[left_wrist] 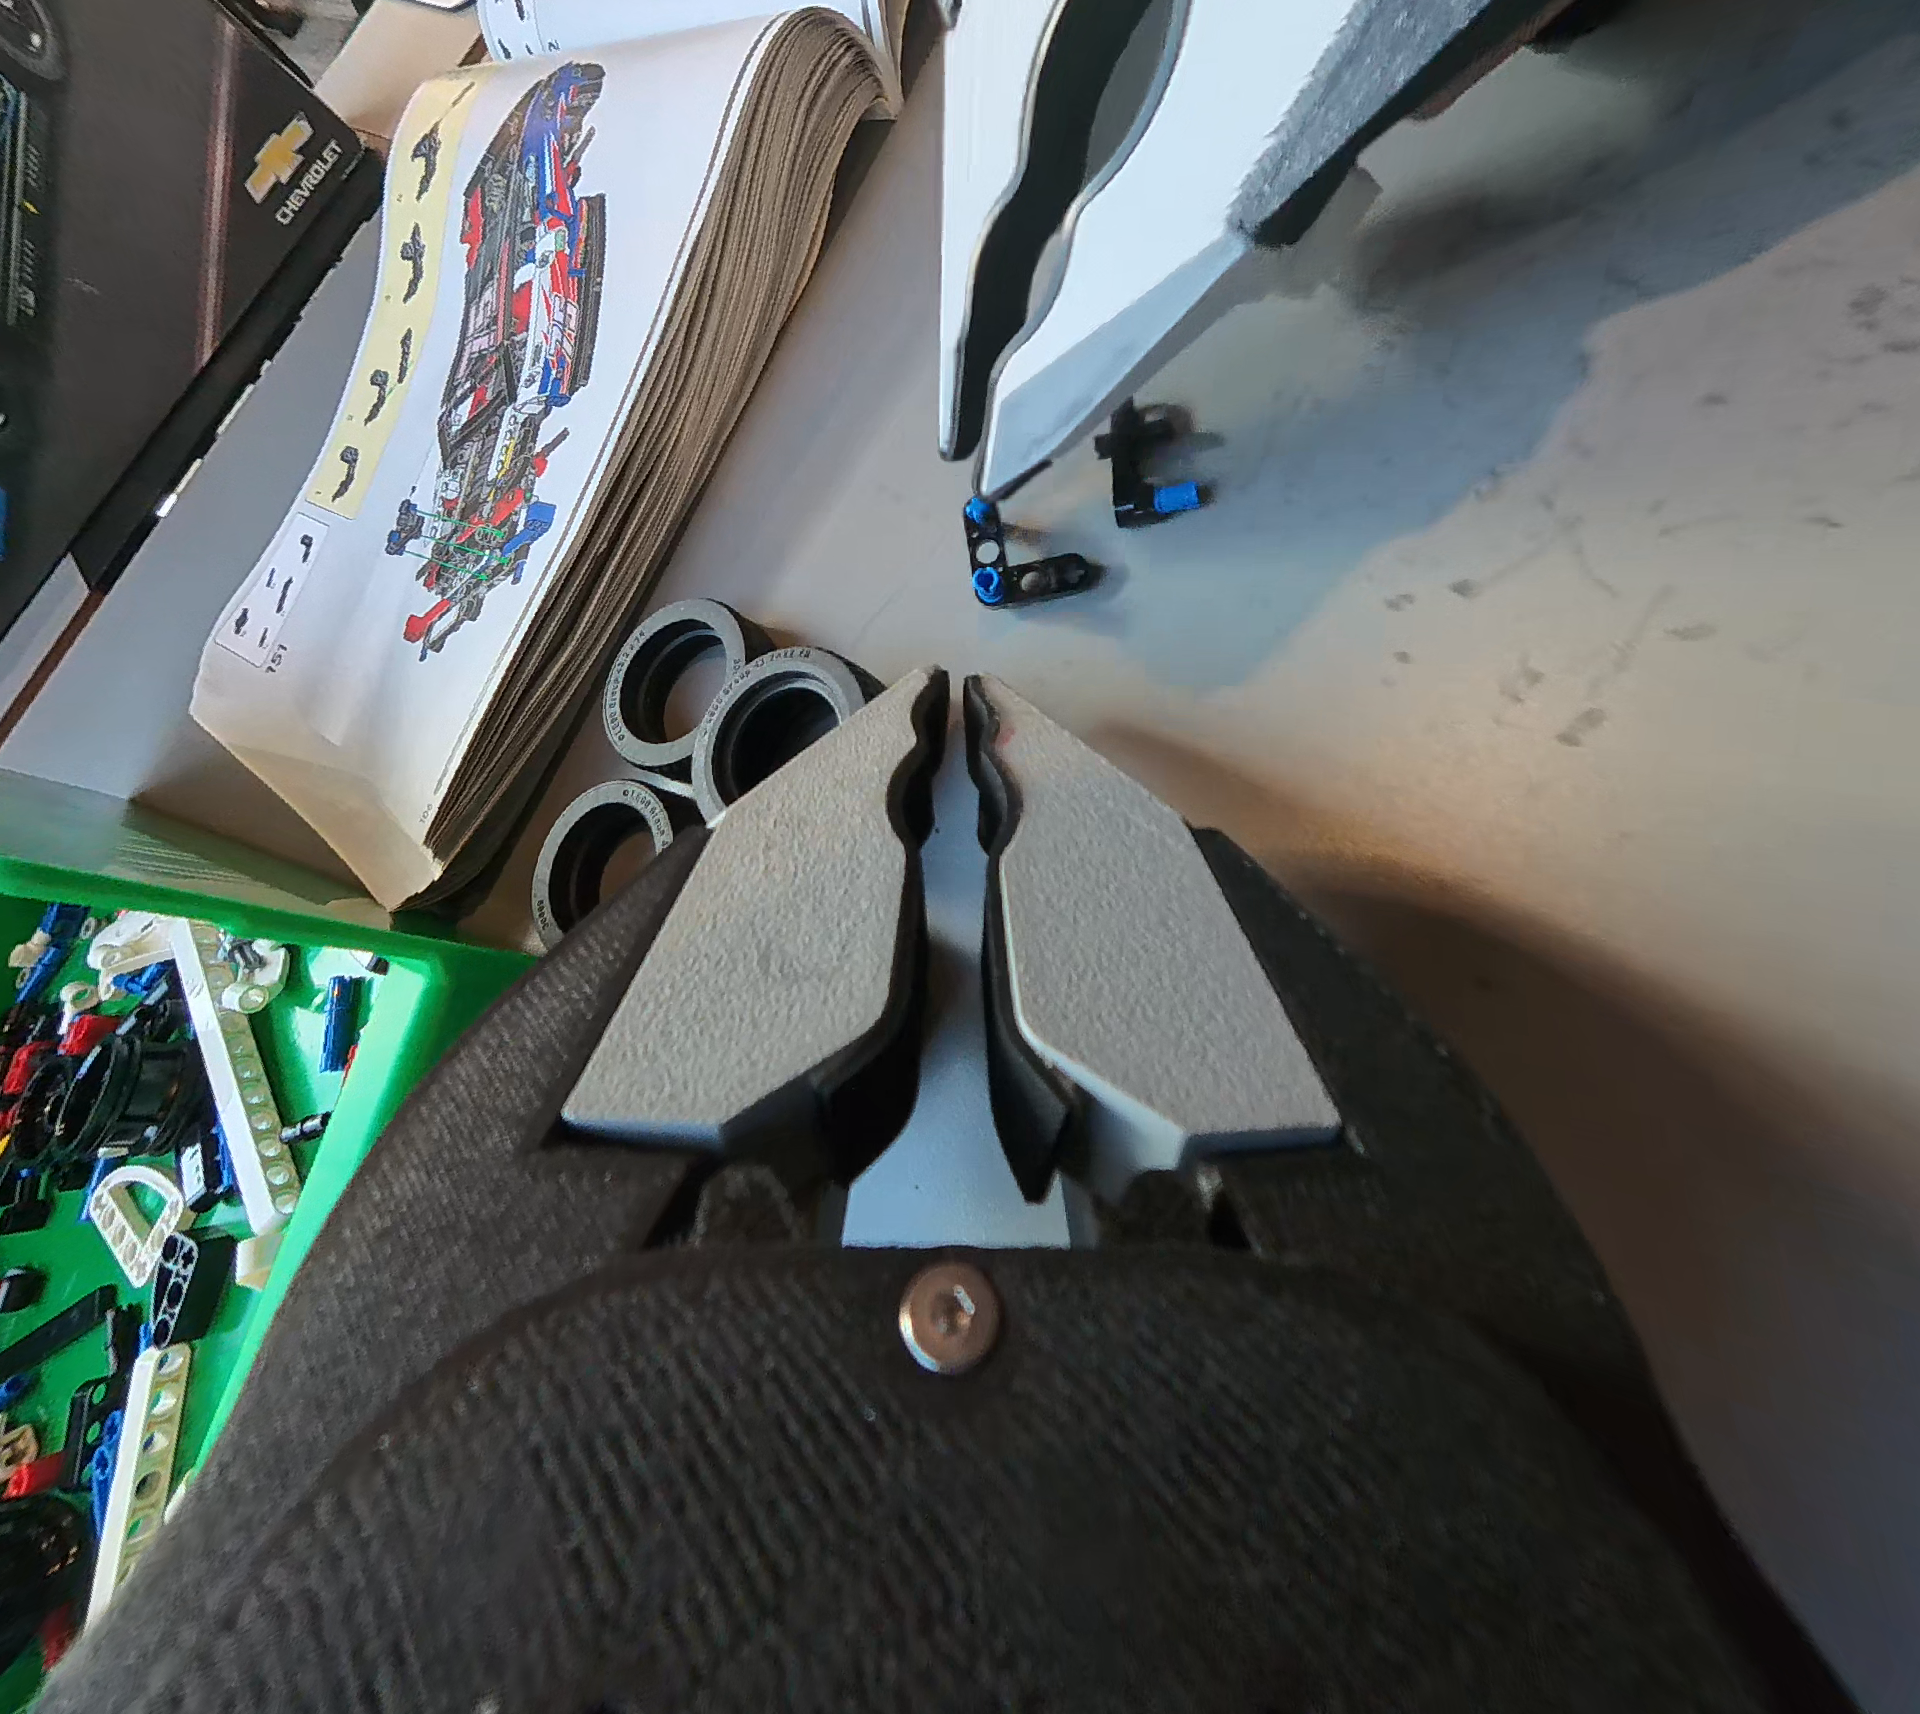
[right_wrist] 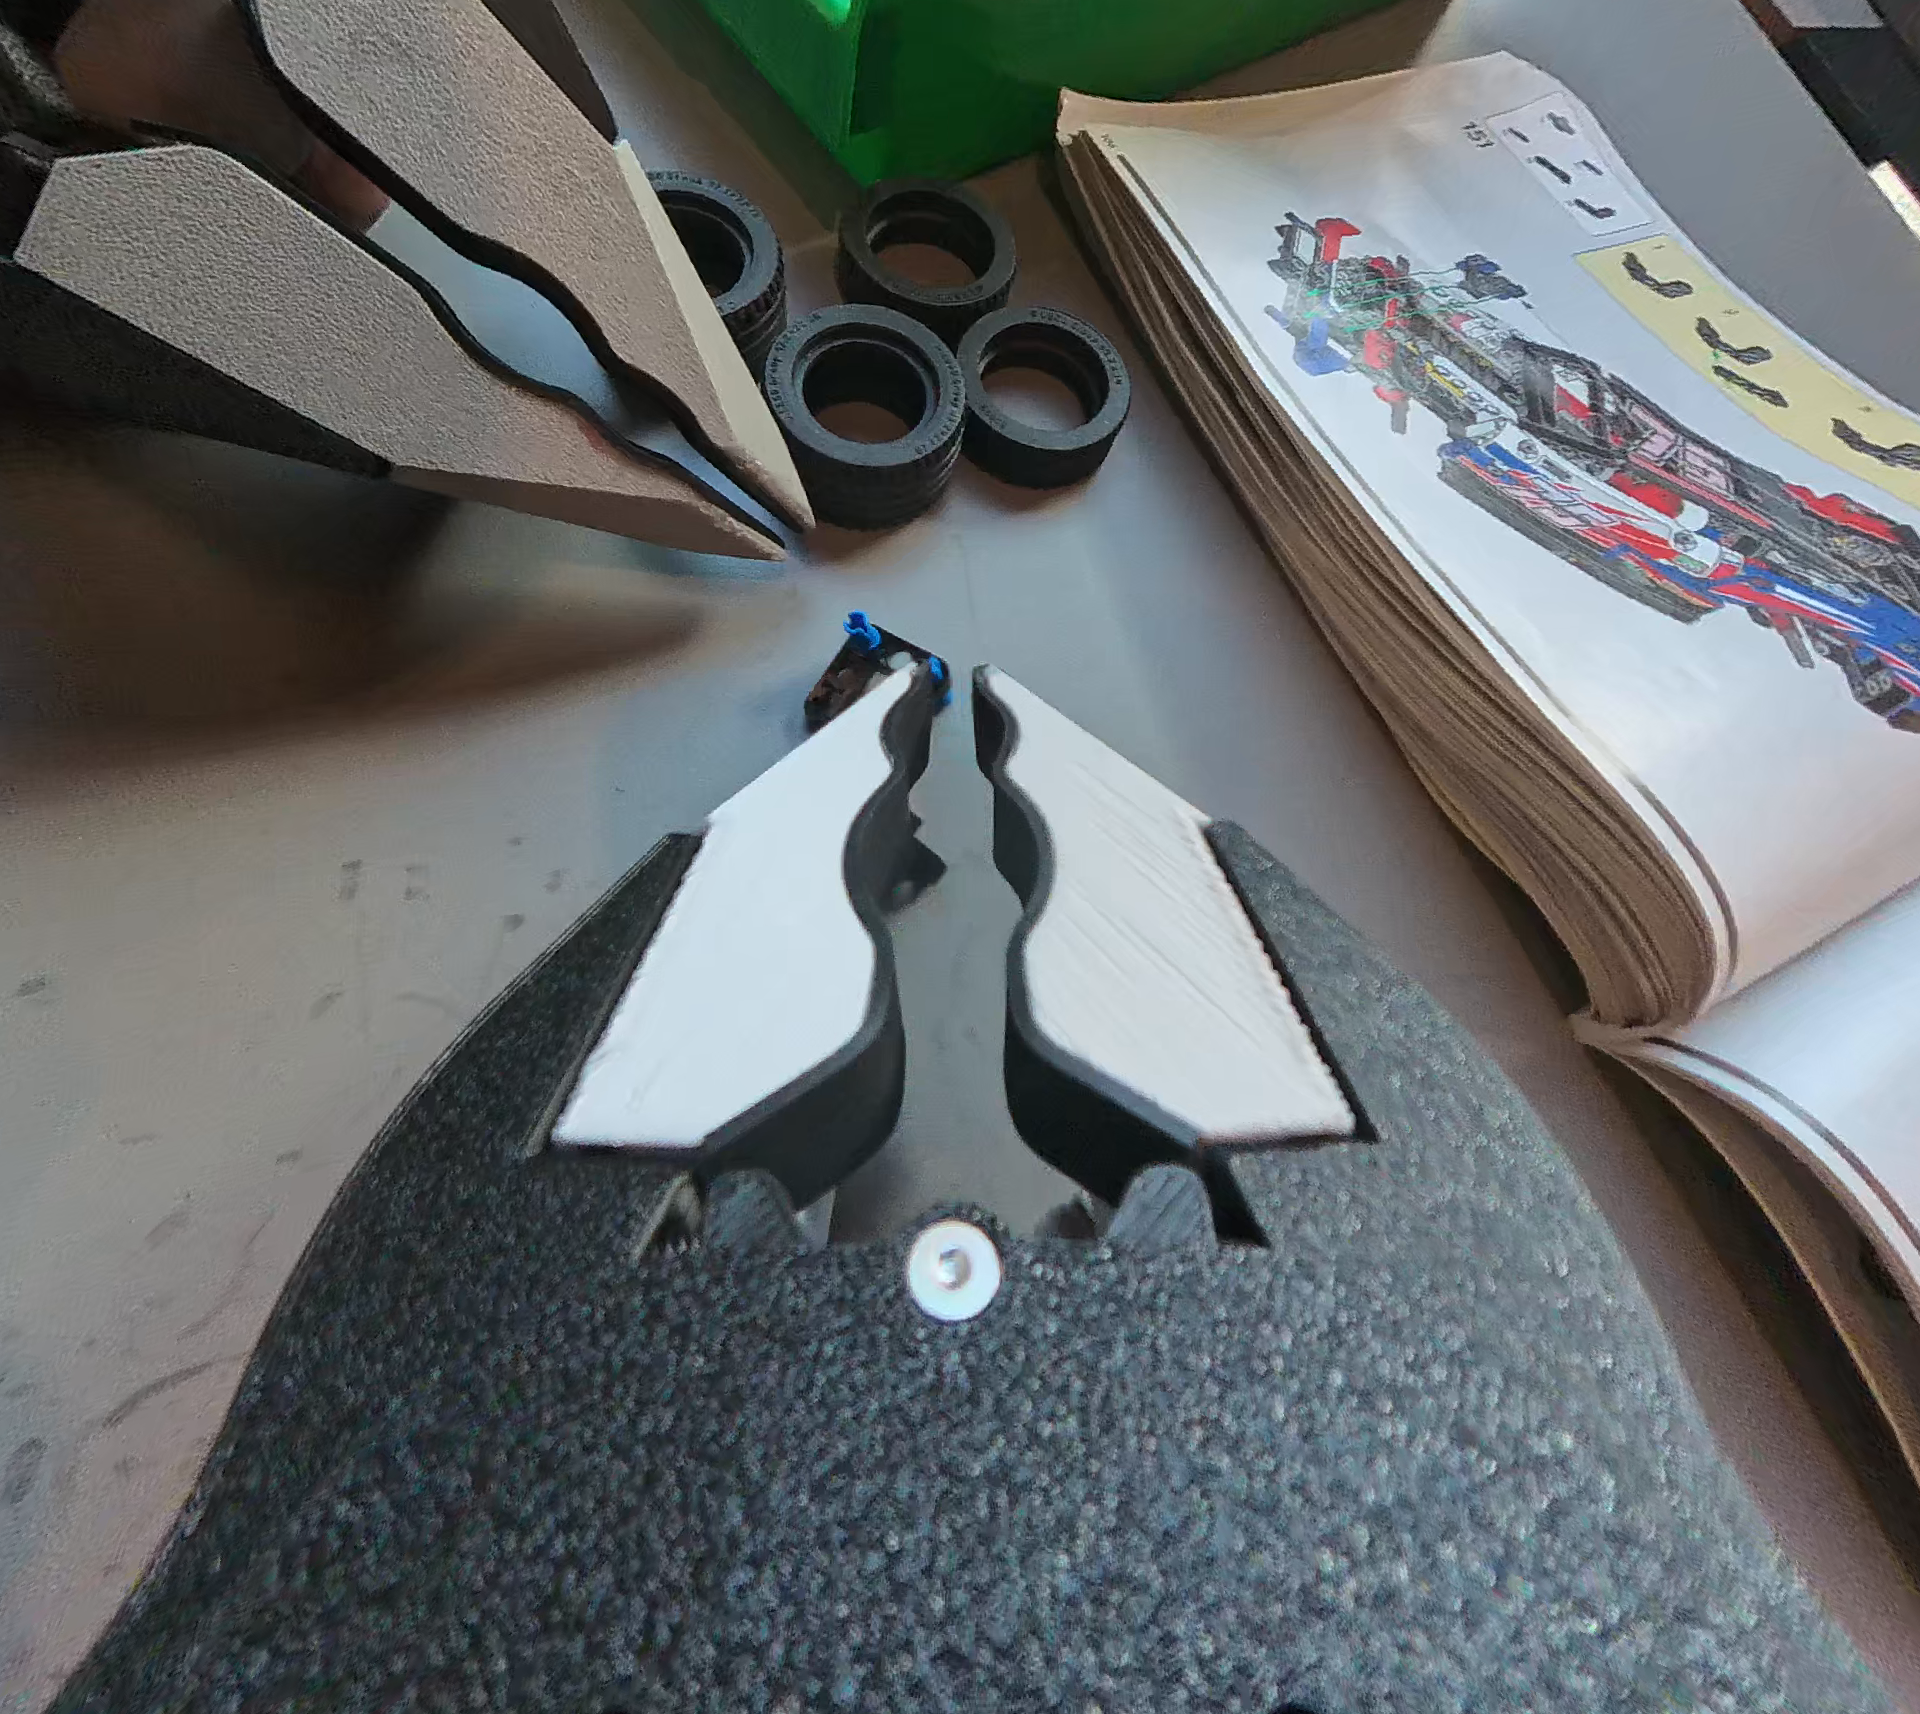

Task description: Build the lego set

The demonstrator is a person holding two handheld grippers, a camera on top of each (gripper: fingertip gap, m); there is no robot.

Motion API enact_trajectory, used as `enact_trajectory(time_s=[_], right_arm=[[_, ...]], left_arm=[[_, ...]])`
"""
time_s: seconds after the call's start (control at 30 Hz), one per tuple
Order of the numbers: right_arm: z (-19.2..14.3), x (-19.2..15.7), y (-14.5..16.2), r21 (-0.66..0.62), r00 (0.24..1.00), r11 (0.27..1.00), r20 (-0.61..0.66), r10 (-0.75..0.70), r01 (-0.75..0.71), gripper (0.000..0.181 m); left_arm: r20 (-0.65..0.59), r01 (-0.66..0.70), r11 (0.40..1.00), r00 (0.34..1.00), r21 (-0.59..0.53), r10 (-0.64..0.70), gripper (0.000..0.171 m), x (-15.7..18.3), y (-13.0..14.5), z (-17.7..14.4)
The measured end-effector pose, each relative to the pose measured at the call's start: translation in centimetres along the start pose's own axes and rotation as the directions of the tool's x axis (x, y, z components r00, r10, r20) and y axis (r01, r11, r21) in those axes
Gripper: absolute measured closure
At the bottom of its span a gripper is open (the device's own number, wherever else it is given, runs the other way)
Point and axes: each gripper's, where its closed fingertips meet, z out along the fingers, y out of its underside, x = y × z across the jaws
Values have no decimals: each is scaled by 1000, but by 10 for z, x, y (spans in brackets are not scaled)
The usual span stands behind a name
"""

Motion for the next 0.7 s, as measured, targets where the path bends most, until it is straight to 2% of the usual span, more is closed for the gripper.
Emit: enact_trajectory(time_s=[0.23, 0.4, 0.53, 0.7], right_arm=[[-15, 15, 3, 56, 992, 990, 12, 128, -129, 173], [-16, 18, 7, 44, 993, 992, -18, 120, -119, 172], [-29, 33, 10, 53, 984, 993, -139, 112, -105, 169], [-64, 58, 25, 112, 916, 970, -318, 242, -217, 161]], left_arm=[[-5, 13, 1000, 1000, 9, -13, 171, -1, -1, -1], [-7, 13, 1000, 1000, 7, -13, 171, 0, -1, 0], [-10, 15, 1000, 1000, 9, -15, 171, 0, -1, -1], [-2, 4, 1000, 1000, 3, -4, 171, 0, 0, 0]])
